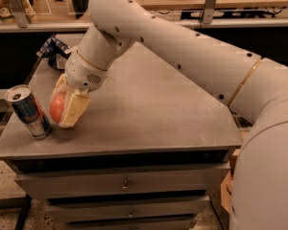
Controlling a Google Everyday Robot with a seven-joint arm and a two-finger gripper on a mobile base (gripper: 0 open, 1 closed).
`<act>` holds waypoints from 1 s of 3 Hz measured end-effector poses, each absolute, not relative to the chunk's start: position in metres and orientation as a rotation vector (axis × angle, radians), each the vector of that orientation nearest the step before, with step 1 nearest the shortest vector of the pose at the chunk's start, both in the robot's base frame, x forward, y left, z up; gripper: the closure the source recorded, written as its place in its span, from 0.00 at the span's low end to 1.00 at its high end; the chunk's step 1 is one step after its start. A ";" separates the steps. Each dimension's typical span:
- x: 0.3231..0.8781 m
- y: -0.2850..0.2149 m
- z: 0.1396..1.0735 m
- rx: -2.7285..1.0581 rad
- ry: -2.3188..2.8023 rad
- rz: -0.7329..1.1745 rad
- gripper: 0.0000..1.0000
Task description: Move apple near redbull can
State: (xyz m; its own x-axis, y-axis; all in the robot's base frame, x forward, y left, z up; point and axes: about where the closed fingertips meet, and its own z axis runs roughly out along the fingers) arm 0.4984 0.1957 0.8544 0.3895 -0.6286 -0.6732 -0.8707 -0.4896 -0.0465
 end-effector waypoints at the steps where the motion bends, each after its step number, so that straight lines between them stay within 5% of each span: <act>1: 0.497 0.197 0.854 -2.262 1.292 0.843 0.13; 2: 0.496 0.199 0.853 -2.265 1.290 0.845 0.00; 3: 0.496 0.199 0.853 -2.265 1.290 0.845 0.00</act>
Offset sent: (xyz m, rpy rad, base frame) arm -0.0009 0.0014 -0.0007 -0.0004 0.0009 0.0028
